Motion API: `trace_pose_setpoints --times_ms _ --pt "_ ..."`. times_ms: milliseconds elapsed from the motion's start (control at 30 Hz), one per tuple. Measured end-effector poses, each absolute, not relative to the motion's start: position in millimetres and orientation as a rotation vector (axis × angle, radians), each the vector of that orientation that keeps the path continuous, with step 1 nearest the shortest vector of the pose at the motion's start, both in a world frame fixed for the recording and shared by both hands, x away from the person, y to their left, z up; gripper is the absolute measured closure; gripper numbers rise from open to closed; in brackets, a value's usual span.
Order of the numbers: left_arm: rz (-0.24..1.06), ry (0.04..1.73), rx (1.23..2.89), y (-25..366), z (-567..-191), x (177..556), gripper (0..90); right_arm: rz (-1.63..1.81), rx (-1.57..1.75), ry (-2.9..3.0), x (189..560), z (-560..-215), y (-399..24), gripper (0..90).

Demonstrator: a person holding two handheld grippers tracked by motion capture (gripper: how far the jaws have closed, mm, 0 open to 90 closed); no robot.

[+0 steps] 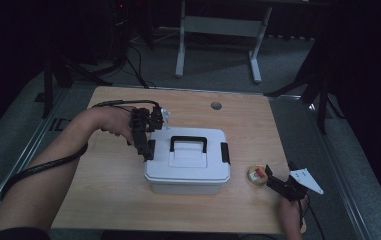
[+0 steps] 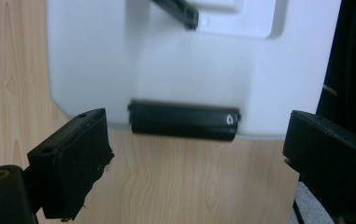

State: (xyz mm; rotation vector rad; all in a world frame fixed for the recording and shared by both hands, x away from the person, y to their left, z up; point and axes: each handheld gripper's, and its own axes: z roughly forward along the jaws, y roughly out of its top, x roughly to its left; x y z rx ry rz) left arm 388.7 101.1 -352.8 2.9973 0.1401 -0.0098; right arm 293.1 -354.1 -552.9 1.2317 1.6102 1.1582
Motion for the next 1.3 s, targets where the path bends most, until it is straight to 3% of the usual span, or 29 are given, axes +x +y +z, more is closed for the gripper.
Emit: trace_pose_setpoints --times_ms 567,867,1067,1300 --pt "-0.024 0.072 3.034 64 -357 401 6.9 1.171 1.239 1.606 293 -553 -355 11.2" --pt "-0.034 0.038 3.063 49 -359 402 13.9 1.175 1.239 1.606 293 -553 -355 11.2" --pt "-0.017 0.02 3.096 41 -361 404 23.4 1.177 1.239 1.607 292 -553 -356 11.3" --pt "-0.033 -0.006 3.106 33 -366 406 44.5 1.181 1.242 1.605 292 -553 -356 11.2"
